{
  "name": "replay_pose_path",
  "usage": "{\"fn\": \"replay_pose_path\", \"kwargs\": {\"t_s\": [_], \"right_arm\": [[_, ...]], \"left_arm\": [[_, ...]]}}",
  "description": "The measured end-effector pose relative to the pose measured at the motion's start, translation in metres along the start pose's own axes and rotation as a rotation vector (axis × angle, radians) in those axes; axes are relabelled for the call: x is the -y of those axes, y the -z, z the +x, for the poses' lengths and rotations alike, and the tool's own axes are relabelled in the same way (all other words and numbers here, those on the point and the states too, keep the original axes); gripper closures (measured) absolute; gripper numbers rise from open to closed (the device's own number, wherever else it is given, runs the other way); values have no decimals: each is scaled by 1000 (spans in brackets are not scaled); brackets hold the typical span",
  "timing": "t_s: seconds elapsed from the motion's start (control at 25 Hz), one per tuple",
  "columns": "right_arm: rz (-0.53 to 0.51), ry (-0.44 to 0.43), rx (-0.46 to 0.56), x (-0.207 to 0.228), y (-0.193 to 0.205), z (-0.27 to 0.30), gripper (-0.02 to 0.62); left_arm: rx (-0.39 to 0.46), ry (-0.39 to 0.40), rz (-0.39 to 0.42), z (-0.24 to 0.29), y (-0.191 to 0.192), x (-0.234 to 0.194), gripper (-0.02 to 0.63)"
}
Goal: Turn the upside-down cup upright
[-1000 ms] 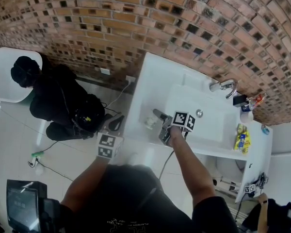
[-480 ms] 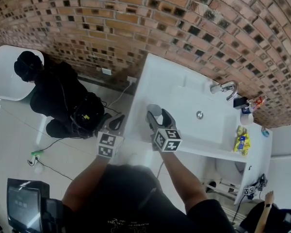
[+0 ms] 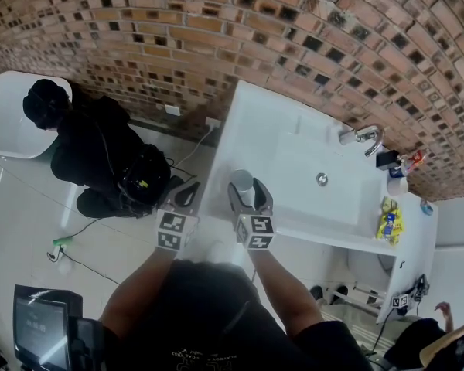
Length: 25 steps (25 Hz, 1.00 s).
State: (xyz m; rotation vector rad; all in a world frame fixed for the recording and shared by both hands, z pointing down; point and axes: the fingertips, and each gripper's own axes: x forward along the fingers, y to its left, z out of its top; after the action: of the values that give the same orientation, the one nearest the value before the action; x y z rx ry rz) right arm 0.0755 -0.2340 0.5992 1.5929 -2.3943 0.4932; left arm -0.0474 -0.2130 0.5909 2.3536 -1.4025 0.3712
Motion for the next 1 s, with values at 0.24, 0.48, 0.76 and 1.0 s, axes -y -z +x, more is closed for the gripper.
{"fn": "replay_pose_path", "kwargs": {"t_s": [0.24,0.48,0.76,1.0], "right_arm": [[41,19,-2,-4,11,1,278],[40,23,-8,-7,18,1,276],[20,11,-12,-7,22,-3,276],[-4,-8,-38,-12,31,-15,275]], "left_arm": [[-11,9,0,0,5,3,612],[-10,5,-5,-1,7,3,612],[-5,3,-32,2,11,1,612],[5,-21,-50,3,8,-11,612]]}}
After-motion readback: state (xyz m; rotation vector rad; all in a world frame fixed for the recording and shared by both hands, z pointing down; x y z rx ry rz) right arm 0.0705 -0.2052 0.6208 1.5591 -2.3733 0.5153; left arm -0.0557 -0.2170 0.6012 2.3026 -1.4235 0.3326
